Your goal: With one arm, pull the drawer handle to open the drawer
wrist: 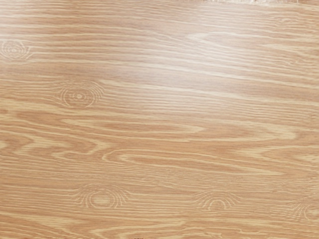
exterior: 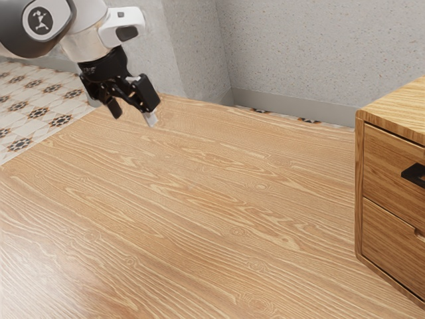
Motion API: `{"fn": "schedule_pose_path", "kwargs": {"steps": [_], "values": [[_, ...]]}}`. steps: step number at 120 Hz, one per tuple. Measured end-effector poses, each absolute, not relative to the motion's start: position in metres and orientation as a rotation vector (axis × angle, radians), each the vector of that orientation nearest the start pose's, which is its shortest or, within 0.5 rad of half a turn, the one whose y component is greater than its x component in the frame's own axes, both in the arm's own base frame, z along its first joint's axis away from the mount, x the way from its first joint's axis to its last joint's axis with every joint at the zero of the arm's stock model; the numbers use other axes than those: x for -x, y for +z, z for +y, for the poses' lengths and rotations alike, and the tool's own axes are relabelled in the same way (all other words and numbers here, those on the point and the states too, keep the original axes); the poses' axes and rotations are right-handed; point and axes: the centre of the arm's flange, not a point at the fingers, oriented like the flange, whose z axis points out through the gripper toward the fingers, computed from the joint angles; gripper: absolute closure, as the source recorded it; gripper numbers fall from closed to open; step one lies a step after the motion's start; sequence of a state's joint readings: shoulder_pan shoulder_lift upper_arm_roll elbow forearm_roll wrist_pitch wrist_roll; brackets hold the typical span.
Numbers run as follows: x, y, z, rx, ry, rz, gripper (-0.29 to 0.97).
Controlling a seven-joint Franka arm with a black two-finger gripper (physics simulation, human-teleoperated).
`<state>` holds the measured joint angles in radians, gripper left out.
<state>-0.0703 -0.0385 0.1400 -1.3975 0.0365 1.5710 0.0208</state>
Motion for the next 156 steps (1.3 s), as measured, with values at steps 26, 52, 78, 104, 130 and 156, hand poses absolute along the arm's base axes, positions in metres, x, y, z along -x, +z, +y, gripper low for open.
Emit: {"fn": "schedule_pose_path", "kwargs": {"steps": [26, 52, 78, 104, 130, 156], "values": [[-0.514, 0.743, 0.141, 3.032, -0.360, -0.344, 0.02], [-0.504, 0.816, -0.007, 3.059, -0.518, -0.173, 0.02], [-0.465, 0.798, -0.197, 3.248, -0.397, -0.132, 0.02], [-0.456, 0.778, -0.161, 3.180, -0.434, -0.738, 0.02], [-0.398, 0.727, -0.279, 3.070, -0.568, -1.017, 0.03], [-0.382, 0.700, -0.354, 3.145, -0.528, -1.178, 0.03]]}}
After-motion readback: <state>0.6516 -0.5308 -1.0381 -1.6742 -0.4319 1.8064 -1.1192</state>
